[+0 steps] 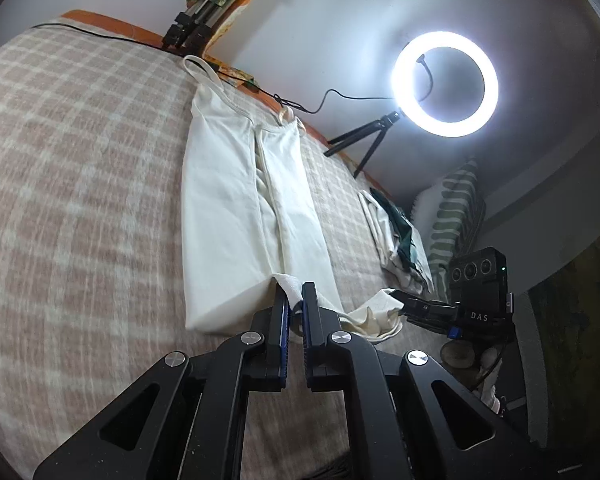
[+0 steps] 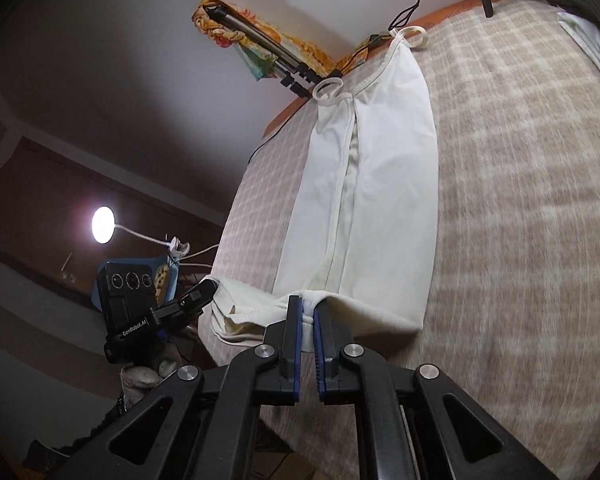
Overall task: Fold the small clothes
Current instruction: 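Lift the hem with both tools and fold it up toward the straps, then open both tools and move them up the strip toward the straps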
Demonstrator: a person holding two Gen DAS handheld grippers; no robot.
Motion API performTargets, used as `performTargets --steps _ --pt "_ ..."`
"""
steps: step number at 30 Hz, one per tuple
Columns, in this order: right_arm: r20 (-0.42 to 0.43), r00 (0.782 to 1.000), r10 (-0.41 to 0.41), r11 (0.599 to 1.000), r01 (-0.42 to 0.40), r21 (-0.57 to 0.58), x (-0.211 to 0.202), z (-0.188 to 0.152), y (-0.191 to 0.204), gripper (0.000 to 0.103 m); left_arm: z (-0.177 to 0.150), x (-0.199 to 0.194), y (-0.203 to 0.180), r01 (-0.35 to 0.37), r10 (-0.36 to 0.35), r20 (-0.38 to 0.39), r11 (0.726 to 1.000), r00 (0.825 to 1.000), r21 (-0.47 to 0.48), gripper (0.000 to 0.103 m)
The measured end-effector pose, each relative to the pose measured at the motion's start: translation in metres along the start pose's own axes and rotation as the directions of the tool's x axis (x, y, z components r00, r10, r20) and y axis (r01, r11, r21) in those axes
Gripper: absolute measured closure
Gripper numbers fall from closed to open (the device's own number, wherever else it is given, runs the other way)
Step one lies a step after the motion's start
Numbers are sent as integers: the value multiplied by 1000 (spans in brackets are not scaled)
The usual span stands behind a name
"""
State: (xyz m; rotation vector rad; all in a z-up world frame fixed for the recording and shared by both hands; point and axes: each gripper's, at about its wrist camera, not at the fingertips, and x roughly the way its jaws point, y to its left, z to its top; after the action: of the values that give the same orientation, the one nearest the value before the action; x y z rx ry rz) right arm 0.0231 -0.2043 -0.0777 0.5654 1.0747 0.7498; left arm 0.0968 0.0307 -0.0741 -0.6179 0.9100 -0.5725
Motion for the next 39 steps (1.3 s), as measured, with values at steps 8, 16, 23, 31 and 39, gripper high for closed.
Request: performTargets --steps 8,16,23,31,39 --pt "13 999 -42 997 41 64 23 35 -25 100 30 32 18 -56 56 2 998 998 -40 99" --pt "5 995 -100 986 99 134 48 61 -55 100 44 52 36 -98 97 -11 993 995 -68 99" --pt "-20 992 -127 981 129 147 60 66 -67 99 45 62 43 -122 120 -27 989 992 -83 96" --pt "55 975 -214 977 213 20 41 68 -40 78 50 30 38 -136 140 49 988 989 -75 68" --pt "48 970 -238 936 242 -255 67 47 8 78 19 57 0 -97 105 -63 988 992 122 68"
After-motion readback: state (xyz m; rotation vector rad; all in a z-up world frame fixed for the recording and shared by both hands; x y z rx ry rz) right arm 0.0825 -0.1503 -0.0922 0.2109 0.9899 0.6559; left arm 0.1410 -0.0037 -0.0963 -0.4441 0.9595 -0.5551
